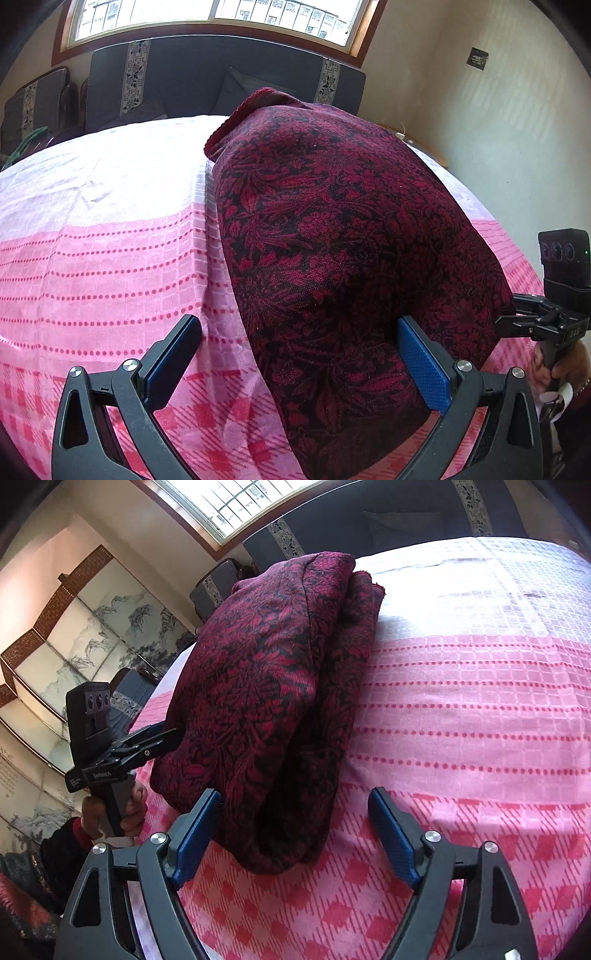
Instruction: Fold small clothes
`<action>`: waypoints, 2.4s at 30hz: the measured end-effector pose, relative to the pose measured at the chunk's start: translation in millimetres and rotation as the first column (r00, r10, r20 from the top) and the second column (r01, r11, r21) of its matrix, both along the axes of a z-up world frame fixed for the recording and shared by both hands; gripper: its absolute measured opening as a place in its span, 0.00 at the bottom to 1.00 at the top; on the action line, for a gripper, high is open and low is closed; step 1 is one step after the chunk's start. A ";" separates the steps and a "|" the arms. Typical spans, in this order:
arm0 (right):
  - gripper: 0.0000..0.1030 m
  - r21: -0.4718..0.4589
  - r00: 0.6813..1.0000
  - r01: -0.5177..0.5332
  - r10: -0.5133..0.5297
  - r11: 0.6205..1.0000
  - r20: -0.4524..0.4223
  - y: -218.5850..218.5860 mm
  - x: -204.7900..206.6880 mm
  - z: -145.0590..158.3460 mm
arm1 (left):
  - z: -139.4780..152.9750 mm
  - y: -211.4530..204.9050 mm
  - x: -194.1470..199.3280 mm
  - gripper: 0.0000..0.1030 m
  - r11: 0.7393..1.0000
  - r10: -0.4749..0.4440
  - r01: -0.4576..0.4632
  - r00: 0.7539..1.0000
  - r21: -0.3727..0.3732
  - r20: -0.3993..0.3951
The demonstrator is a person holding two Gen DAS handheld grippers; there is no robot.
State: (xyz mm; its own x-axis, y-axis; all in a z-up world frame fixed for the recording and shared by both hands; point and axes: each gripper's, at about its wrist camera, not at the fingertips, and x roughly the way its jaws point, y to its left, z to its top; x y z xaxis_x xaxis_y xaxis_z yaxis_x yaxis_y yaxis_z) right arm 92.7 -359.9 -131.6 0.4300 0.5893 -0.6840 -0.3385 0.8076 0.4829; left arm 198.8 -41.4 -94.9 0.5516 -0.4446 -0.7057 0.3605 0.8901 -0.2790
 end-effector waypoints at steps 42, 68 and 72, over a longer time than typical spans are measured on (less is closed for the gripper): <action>0.10 0.387 0.983 0.171 -0.181 0.906 -0.011 -30.2 105.2 5.4 | -2.7 8.9 -16.1 1.00 0.997 0.057 -0.057 0.998 -0.058 -0.013; 0.07 0.163 0.986 0.169 -0.167 0.972 -0.029 -12.7 9.9 4.6 | -3.8 8.7 -16.9 1.00 0.997 0.064 -0.064 0.998 -0.049 -0.008; 0.05 0.182 0.986 0.167 -0.160 0.969 -0.051 -17.9 13.7 -1.4 | -1.9 8.6 -19.9 1.00 0.996 0.075 -0.074 0.997 -0.042 0.010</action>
